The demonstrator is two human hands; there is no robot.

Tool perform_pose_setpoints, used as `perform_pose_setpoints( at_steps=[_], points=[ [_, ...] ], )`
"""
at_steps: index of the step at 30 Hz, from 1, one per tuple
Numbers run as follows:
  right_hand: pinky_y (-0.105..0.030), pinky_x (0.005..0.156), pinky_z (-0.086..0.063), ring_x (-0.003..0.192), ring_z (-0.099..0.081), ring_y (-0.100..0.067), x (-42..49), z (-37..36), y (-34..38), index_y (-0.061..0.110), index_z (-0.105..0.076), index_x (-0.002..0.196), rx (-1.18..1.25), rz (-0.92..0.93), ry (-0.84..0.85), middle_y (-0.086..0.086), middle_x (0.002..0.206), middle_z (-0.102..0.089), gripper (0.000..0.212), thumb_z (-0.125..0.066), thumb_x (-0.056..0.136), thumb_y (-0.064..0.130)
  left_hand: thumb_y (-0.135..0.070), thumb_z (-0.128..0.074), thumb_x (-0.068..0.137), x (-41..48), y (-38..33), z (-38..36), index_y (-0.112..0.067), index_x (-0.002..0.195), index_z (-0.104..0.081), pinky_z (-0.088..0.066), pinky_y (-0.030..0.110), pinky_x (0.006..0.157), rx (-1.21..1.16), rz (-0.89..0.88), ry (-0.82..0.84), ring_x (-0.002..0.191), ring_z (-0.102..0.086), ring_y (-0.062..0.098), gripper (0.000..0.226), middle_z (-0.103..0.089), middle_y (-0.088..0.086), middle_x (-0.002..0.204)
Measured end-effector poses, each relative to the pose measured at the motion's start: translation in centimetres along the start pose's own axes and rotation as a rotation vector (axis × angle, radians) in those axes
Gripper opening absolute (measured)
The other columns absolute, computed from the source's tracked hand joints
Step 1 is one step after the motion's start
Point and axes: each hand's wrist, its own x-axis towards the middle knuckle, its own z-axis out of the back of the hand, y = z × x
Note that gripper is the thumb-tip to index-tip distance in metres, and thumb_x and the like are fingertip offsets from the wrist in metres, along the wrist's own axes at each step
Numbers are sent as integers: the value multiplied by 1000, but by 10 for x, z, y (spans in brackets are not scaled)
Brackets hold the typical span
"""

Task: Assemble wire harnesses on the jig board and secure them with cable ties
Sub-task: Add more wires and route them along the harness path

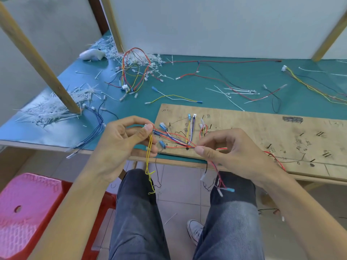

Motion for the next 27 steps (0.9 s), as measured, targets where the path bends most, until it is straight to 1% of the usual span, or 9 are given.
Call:
perform_pose_setpoints(
  at_steps=[3,7,10,14,16,18,21,25,27],
  points=[
    [-31,68,-54,69,-62,-16,-2,-8,2,19,-72,87,139,8,63,-6,75,-68,17,-76,97,33,-28,-80,88,-4,-1,-8,-9,100,-73,-62,43,60,-40,-42,65,63,-71,34,24,-71,20,80],
    [-48,72,-58,78,-63,-13,-1,-15,1,21,-74,97,173,-19,54,2,82,-69,10,-78,94,30,-20,-72,93,-9,-6,-15,-8,101,-70,-63,45,59,-56,-85,149,69,-72,32,15,-71,19,84],
    [-39,69,-57,80,-62,-10,-1,-25,0,30,-76,106,34,-1,71,-2,85,-66,13,-79,94,34,-17,-69,94,-11,-9,-19,-6,101,-69,-62,42,56,-45,-94,177,78,-72,28,13,-71,16,89],
    [-35,72,-56,88,-65,-16,8,-38,-2,33,-76,104,-96,46,-45,6,94,-63,13,-81,93,34,-16,-66,97,-15,-9,-20,0,105,-65,-62,43,55,2,-97,235,90,-73,29,18,-71,19,99],
    [-31,72,-57,90,-67,-16,11,-39,0,30,-77,102,-112,68,-49,8,98,-67,10,-80,93,34,-18,-65,97,-17,-10,-20,-3,105,-65,-62,44,55,9,-90,247,89,-74,31,17,-73,18,97],
    [-31,74,-58,91,-70,-17,10,-39,2,28,-77,97,-98,92,25,8,95,-72,9,-80,93,36,-20,-67,95,-19,-11,-20,-5,103,-66,-62,43,55,17,-97,223,85,-74,30,17,-73,16,94],
    [-33,76,-62,91,-73,-17,5,-45,3,28,-77,93,-86,113,61,8,91,-76,17,-82,89,44,-21,-71,91,-20,-13,-22,-5,102,-69,-63,47,56,16,-101,168,81,-75,35,20,-74,19,93],
    [-28,72,-61,87,-73,-12,2,-54,-2,22,-79,92,-164,174,-53,12,85,-76,4,-79,95,24,-22,-73,90,-23,-13,-26,-7,102,-71,-62,38,50,59,-98,117,79,-78,36,19,-77,18,95],
    [-24,75,-60,88,-72,-11,-2,-57,-2,21,-75,93,-179,200,-50,12,85,-74,5,-74,98,20,-22,-72,90,-24,-13,-27,-7,102,-71,-62,42,49,80,-101,98,79,-78,36,20,-78,17,95]
  ],
)
